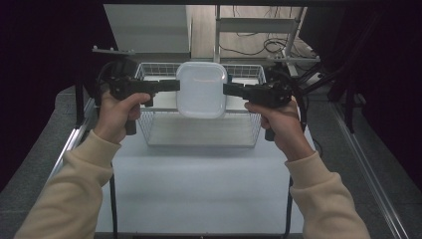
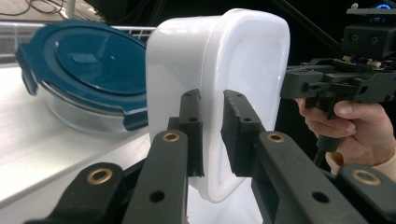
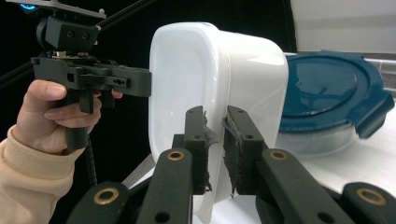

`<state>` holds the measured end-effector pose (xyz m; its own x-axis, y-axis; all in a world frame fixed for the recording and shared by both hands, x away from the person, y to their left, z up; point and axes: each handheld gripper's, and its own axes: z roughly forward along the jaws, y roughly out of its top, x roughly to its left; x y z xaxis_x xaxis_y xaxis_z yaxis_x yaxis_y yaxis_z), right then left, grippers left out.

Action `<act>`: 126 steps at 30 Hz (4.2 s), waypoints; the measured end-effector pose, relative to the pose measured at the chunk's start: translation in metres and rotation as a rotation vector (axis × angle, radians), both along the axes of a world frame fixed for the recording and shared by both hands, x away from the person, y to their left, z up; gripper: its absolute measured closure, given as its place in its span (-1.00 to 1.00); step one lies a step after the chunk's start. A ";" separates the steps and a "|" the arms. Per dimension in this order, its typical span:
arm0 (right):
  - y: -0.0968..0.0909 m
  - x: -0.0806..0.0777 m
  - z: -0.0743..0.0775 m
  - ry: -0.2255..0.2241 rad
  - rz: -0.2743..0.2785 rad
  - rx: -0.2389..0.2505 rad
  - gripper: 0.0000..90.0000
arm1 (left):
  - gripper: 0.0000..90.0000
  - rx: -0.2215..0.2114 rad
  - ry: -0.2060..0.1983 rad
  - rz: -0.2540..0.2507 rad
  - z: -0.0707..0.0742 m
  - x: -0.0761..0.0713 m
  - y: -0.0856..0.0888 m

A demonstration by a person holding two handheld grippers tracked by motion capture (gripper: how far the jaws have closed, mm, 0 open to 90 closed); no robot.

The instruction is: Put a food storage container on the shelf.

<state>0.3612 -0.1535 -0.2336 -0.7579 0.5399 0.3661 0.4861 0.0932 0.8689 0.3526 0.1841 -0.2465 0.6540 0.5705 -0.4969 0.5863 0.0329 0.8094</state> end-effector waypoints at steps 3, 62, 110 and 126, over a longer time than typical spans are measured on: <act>0.002 0.007 0.004 0.005 0.000 -0.003 0.76 | 0.75 0.002 0.003 0.006 0.003 0.006 0.002; 0.001 0.148 -0.025 0.425 -0.108 0.203 0.47 | 0.35 -0.127 0.269 0.103 -0.020 0.136 -0.004; -0.086 -0.081 -0.179 -0.061 -0.094 -0.152 -0.36 | -0.38 0.243 0.049 0.122 -0.210 -0.097 0.007; -0.090 -0.085 -0.235 -0.006 -0.106 -0.243 -0.37 | -0.40 0.296 0.061 0.108 -0.235 -0.102 0.001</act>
<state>0.2760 -0.2438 -0.4683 -0.6942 0.6878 0.2120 0.4993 0.2482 0.8301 0.2504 0.1851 -0.4819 0.5564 0.7603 -0.3352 0.6396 -0.1344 0.7568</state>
